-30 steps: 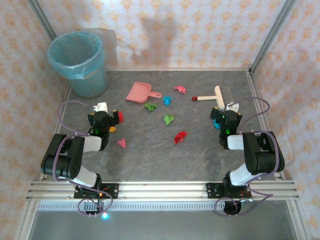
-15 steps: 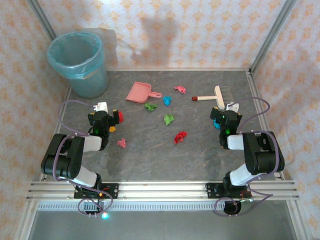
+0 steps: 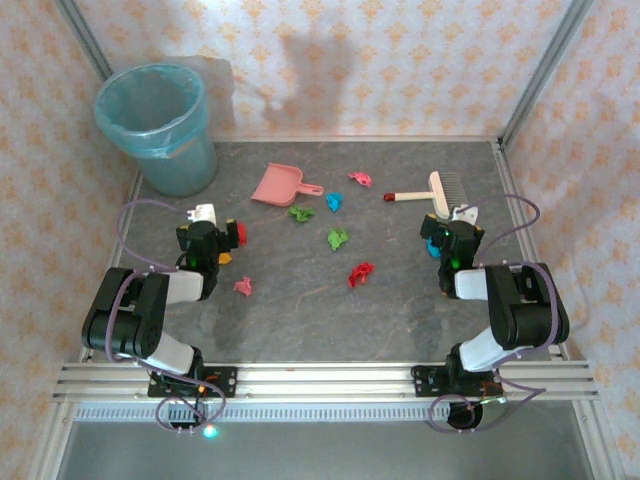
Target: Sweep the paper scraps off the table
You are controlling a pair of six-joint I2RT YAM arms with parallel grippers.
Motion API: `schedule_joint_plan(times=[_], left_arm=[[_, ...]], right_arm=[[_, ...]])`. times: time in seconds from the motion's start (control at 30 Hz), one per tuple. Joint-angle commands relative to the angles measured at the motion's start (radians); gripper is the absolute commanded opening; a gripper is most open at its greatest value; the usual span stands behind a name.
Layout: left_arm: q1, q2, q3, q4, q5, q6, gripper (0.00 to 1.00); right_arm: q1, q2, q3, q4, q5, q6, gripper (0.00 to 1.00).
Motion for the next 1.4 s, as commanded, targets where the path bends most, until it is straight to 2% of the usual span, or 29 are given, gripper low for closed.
schedule_joint_plan(times=[0.0, 0.1, 0.23, 0.33, 0.4, 0.5, 0.57, 0.63, 0.7, 0.87, 0.97, 1.2, 1.27, 1.37], left_arm=[[0.008, -0.071, 0.029, -0.056, 0.024, 0.024, 1.0], [0.008, -0.15, -0.013, -0.046, -0.004, 0.014, 1.0], [-0.002, -0.317, 0.01, -0.16, -0.007, 0.002, 1.0], [-0.018, -0.413, 0.105, -0.315, -0.029, -0.112, 1.0], [-0.021, -0.435, 0.187, -0.435, -0.047, -0.211, 1.0], [-0.023, -0.446, 0.271, -0.564, -0.088, -0.418, 1.0], [-0.023, -0.458, 0.317, -0.689, -0.123, -0.584, 1.0], [-0.023, -0.474, 0.322, -0.692, -0.091, -0.638, 1.0], [-0.022, -0.489, 0.326, -0.749, -0.106, -0.76, 1.0], [-0.034, -0.446, 0.371, -0.805, -0.008, -0.825, 1.0], [-0.126, -0.413, 0.396, -0.836, 0.003, -0.827, 1.0], [-0.43, -0.383, 0.404, -0.889, 0.005, -0.76, 1.0], [-0.521, -0.384, 0.397, -0.916, -0.036, -0.733, 1.0], [-0.653, -0.362, 0.382, -0.92, -0.098, -0.694, 1.0]], right_arm=[[0.002, -0.101, -0.015, -0.044, 0.015, 0.005, 0.99], [0.002, -0.243, 0.006, -0.188, 0.027, 0.012, 0.99], [0.002, -0.364, 0.023, -0.269, 0.048, 0.049, 0.99], [0.002, -0.413, 0.089, -0.447, 0.178, 0.273, 0.99], [0.002, -0.447, 0.142, -0.603, 0.183, 0.427, 0.99], [-0.001, -0.502, 0.117, -0.567, 0.02, 0.463, 0.99], [-0.002, -0.545, 0.07, -0.51, -0.003, 0.542, 0.99], [-0.006, -0.565, 0.051, -0.476, -0.044, 0.569, 0.99], [-0.006, -0.561, 0.08, -0.511, -0.071, 0.565, 0.99], [-0.006, -0.502, 0.098, -0.498, -0.116, 0.569, 1.0], [-0.005, -0.427, 0.171, -0.604, -0.135, 0.591, 0.95], [0.004, -0.225, 0.381, -0.931, -0.117, 0.591, 0.71], [0.028, -0.187, 0.439, -1.023, -0.06, 0.584, 0.68], [0.079, -0.134, 0.519, -1.146, 0.071, 0.631, 0.67]])
